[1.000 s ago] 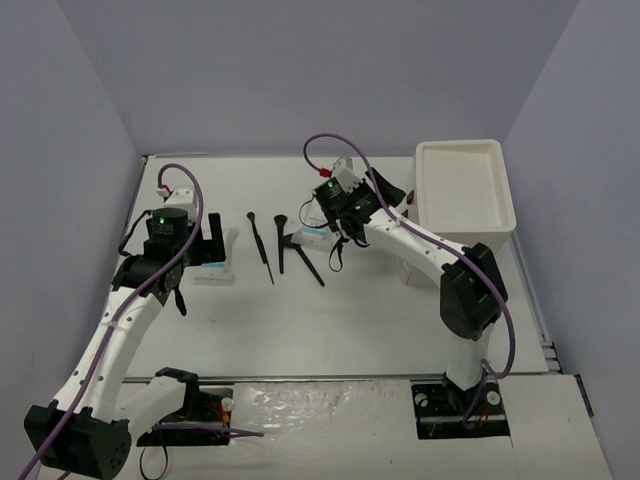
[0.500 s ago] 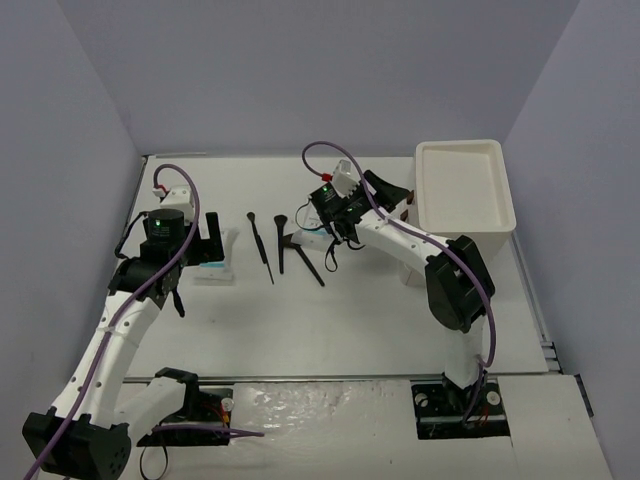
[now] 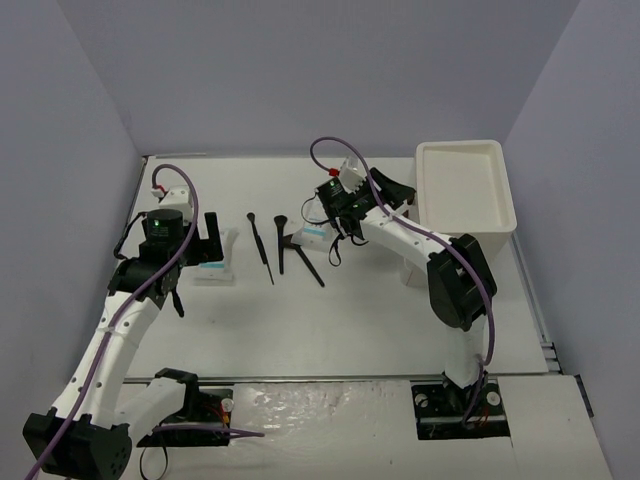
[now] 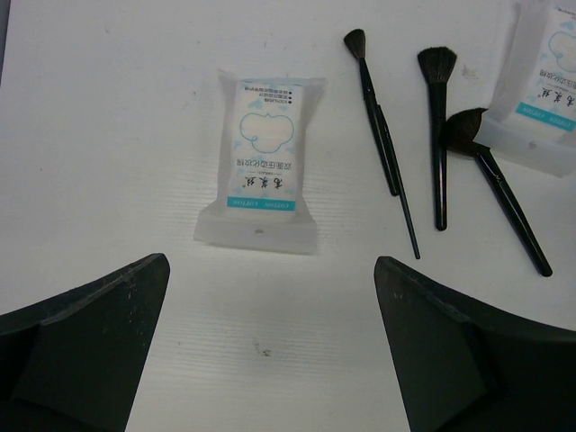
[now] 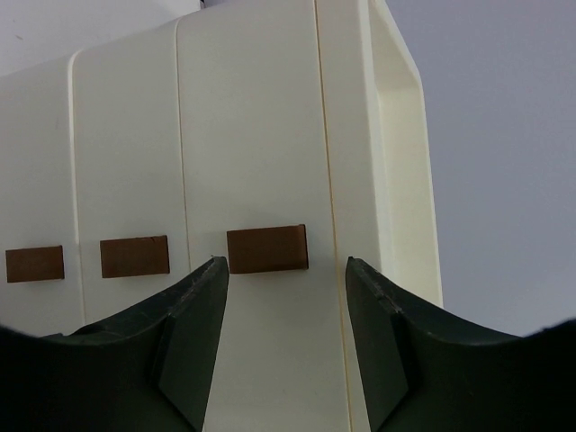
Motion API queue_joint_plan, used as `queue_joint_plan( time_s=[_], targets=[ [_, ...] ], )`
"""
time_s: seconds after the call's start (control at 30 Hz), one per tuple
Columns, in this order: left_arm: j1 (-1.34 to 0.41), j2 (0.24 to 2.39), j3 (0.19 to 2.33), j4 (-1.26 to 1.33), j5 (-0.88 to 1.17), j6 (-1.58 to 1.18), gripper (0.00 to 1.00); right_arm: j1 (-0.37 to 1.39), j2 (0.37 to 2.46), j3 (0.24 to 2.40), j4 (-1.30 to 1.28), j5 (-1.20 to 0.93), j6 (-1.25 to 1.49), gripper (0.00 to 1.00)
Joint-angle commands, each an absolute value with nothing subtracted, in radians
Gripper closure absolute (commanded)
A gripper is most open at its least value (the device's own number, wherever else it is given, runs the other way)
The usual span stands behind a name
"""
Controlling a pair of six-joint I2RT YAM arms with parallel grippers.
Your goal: Organize the makeup
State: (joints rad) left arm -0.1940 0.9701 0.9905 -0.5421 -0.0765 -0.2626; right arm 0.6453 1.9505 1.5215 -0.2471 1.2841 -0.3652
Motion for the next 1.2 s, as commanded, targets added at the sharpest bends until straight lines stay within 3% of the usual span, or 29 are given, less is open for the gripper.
queue_joint_plan(
  time_s=[0.0, 0.43, 0.63, 0.87, 0.93, 1.17],
  targets=[
    [-0.183, 0.957, 1.014, -0.492, -0.067, -0.253, 0.03, 0.622, 1.95, 1.521, -0.217, 1.35, -0.379, 0.5],
    [-0.176, 0.954, 1.011, -0.489, -0.05, -0.253, 0.03, 0.622, 1.993, 1.505, -0.169, 1.409, -0.411, 0.49],
    [-0.175, 0.951, 1.01, -0.475, -0.022, -0.253, 0.03, 0.669, 1.881, 1.514, -0.166, 1.325, -0.365, 0.51],
    [-0.175, 0.987, 1.034, -0.403, 0.158, -0.264, 0.03, 0.674, 1.563, 1.606, -0.276, 0.839, -0.119, 0.47],
    [-0.178, 1.017, 1.065, -0.388, 0.244, -0.259, 0.03, 0.59, 1.486, 1.609, -0.297, 0.56, -0.025, 0.42],
    [-0.267, 1.092, 1.143, -0.352, 0.325, -0.237, 0.03, 0.348, 1.44, 1.554, -0.322, 0.226, 0.158, 0.44]
  ],
)
